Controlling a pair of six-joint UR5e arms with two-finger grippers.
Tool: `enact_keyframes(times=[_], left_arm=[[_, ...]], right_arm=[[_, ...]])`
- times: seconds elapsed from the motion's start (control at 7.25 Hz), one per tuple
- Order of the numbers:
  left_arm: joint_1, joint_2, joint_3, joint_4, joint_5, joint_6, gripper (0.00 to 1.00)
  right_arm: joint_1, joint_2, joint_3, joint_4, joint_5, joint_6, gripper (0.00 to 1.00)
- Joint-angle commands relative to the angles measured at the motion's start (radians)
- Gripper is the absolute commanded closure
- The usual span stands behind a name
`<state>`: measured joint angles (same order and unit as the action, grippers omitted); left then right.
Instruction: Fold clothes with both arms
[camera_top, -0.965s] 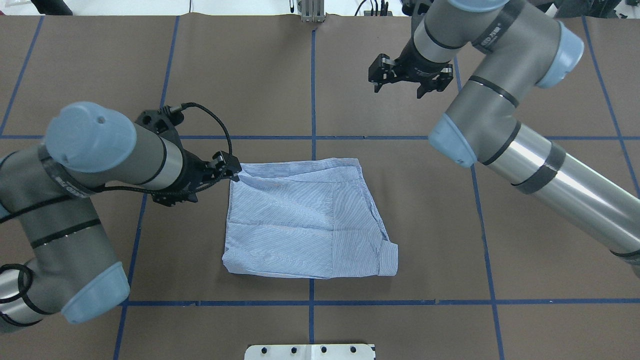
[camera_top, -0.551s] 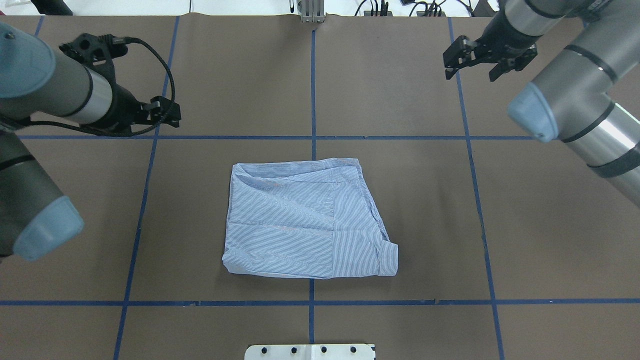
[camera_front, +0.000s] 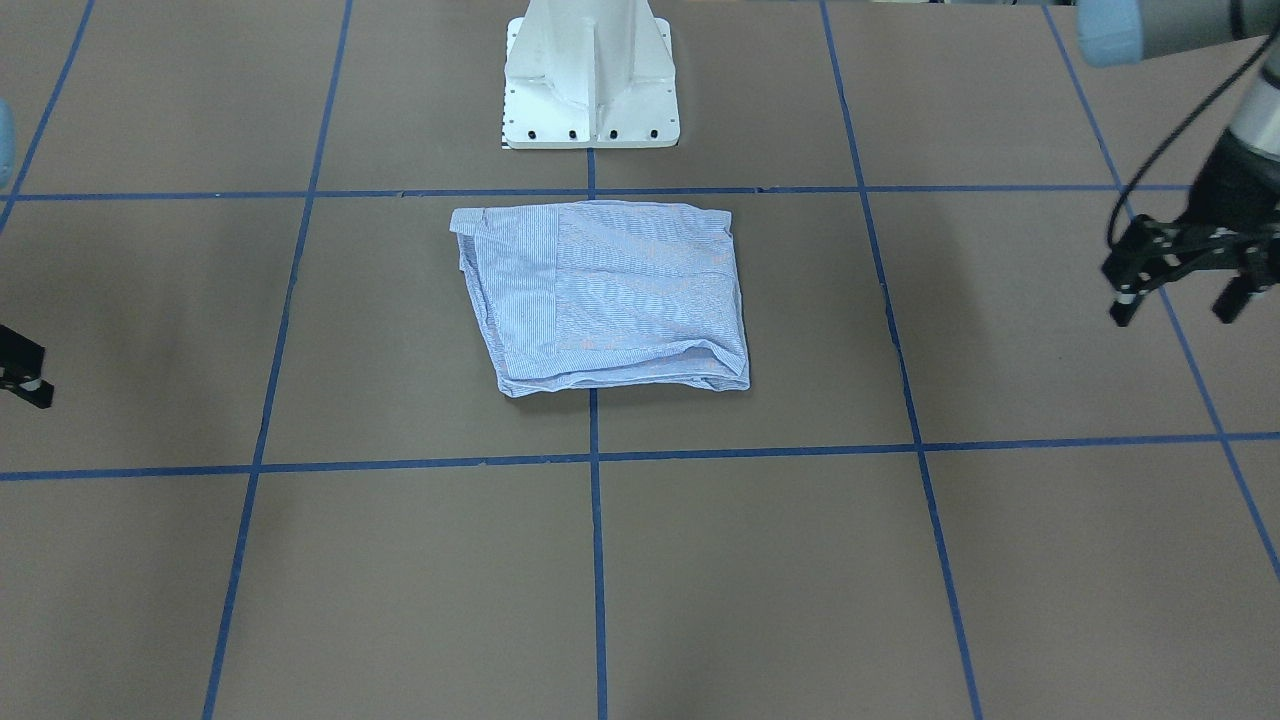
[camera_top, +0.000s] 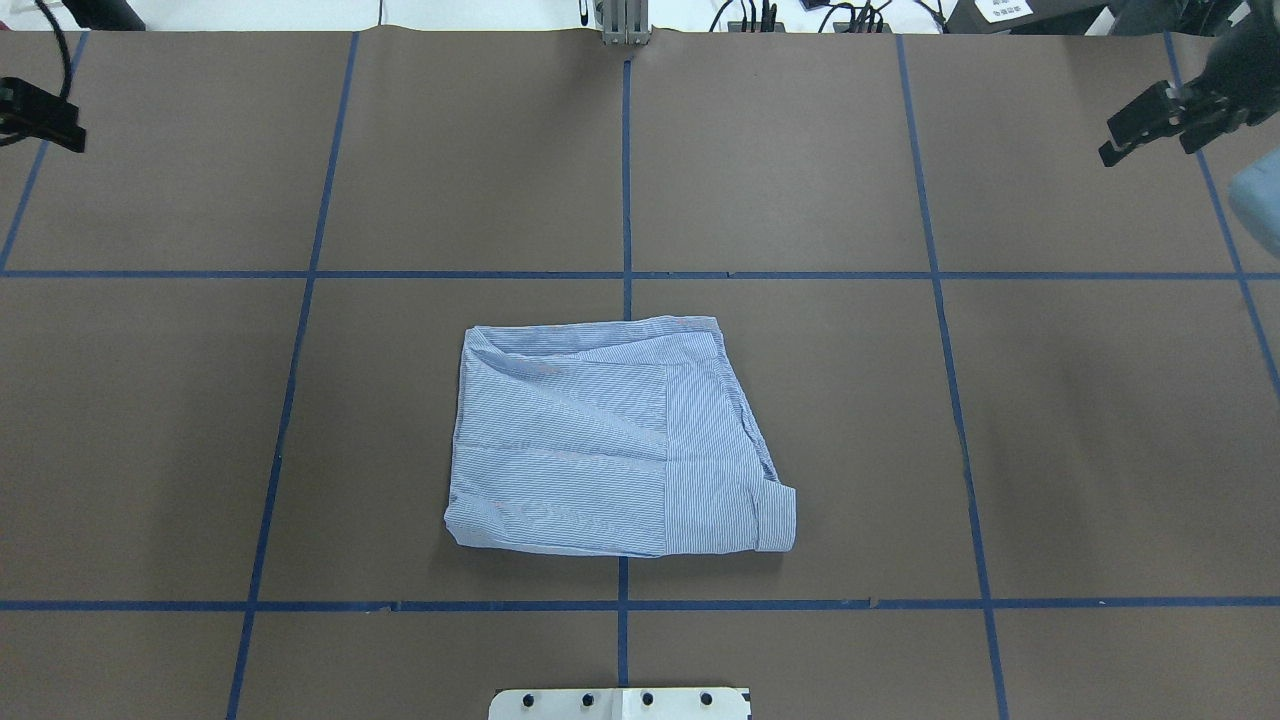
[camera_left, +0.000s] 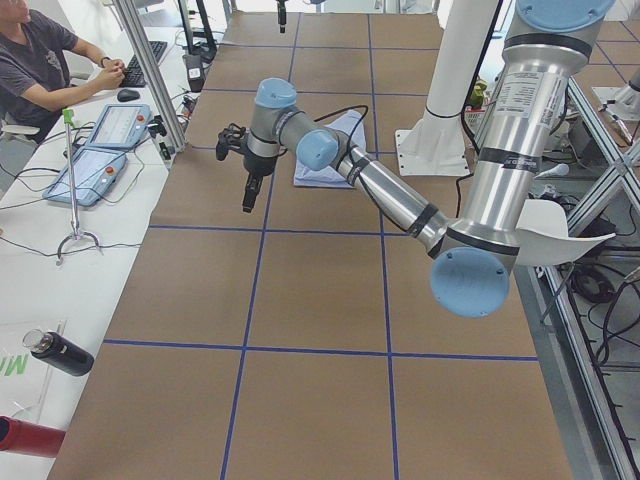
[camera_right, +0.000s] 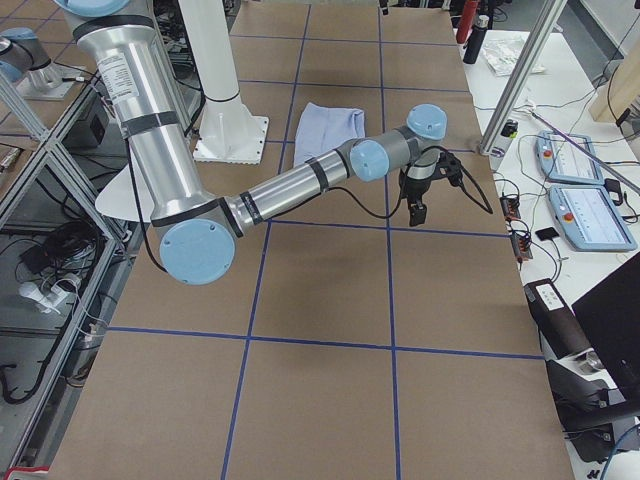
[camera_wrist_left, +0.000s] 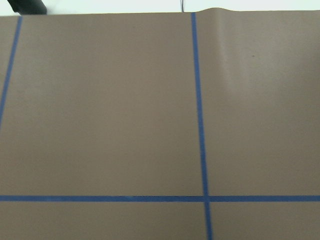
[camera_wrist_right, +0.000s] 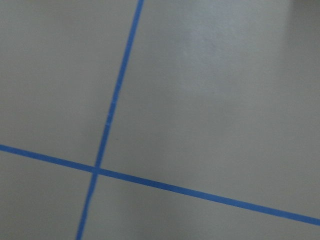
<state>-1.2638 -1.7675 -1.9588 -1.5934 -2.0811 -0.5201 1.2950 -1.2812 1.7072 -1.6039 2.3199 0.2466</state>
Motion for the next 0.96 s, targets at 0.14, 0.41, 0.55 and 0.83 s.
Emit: enact_keyframes(times=[0.14, 0.41, 0.55, 0.83], left_arm=[[-0.227, 0.089, 0.139, -0.010, -0.082, 0.435, 0.00], [-0.319, 0.127, 0.220, -0.010, -0.149, 0.701, 0.00], [-0.328, 0.137, 0.230, -0.011, -0.193, 0.756, 0.00], [-0.328, 0.143, 0.230, -0.017, -0.197, 0.747, 0.00]], right_arm=[[0.142, -0.180, -0.007, 0.002, 0.038, -0.266, 0.00], [0.209, -0.248, -0.004, 0.002, 0.052, -0.270, 0.00], [0.214, -0.259, -0.009, 0.002, 0.071, -0.268, 0.00], [0.216, -0.299, -0.012, 0.018, 0.065, -0.262, 0.00]])
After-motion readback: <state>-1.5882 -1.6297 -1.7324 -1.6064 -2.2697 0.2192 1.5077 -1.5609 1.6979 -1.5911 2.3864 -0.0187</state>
